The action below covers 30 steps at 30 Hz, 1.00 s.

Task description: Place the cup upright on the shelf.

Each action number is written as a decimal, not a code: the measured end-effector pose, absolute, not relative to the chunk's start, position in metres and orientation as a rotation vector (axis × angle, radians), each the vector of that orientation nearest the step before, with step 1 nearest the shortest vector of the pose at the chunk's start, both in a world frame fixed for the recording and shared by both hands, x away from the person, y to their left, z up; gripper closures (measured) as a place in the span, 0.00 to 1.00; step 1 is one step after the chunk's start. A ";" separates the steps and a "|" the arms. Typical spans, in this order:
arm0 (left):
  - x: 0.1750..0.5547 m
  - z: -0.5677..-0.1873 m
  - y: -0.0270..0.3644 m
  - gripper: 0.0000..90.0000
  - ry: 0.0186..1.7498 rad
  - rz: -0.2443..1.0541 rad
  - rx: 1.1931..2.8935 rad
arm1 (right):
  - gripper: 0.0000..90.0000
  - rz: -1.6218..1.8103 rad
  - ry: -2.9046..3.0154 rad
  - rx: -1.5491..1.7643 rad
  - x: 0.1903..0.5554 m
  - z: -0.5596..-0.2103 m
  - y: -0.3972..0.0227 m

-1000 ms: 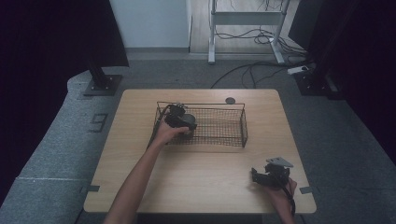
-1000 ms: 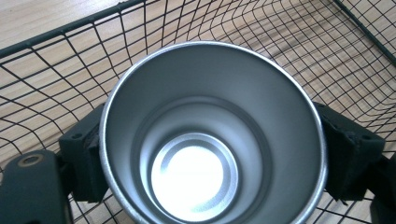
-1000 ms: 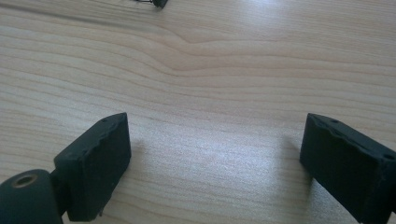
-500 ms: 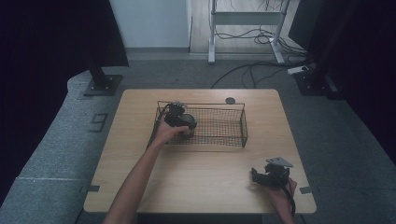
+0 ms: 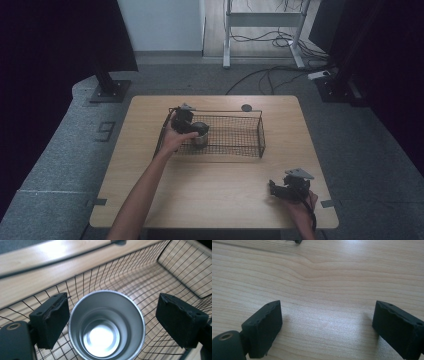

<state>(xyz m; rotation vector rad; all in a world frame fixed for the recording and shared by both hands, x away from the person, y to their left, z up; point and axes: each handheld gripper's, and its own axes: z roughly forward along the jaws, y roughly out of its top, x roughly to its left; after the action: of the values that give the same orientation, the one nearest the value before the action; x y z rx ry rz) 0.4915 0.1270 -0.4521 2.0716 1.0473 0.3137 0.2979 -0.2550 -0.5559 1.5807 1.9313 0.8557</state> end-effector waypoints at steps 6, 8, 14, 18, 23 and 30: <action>0.483 -0.438 0.135 0.14 1.020 0.334 2.021 | 0.10 0.855 1.932 1.581 0.298 -0.556 -0.255; 0.479 -0.435 0.136 0.14 1.000 0.354 2.019 | 0.10 0.855 1.931 1.581 0.298 -0.556 -0.255; 0.462 -0.422 0.141 0.14 0.951 0.370 1.996 | 0.10 0.855 1.931 1.582 0.298 -0.556 -0.255; 0.450 -0.420 0.145 0.14 0.926 0.374 2.000 | 0.10 0.856 1.931 1.581 0.298 -0.556 -0.255; 0.435 -0.420 0.153 0.16 0.904 0.351 1.993 | 0.10 0.856 1.931 1.581 0.298 -0.556 -0.255; 0.408 -0.427 0.167 0.16 0.882 0.324 1.953 | 0.10 0.856 1.931 1.584 0.298 -0.556 -0.255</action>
<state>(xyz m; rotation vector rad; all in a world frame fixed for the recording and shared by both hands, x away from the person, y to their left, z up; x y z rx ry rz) 0.4080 0.1665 -0.4270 1.9526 0.8816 0.3241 0.2981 -0.2548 -0.5557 1.5843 1.9309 0.8559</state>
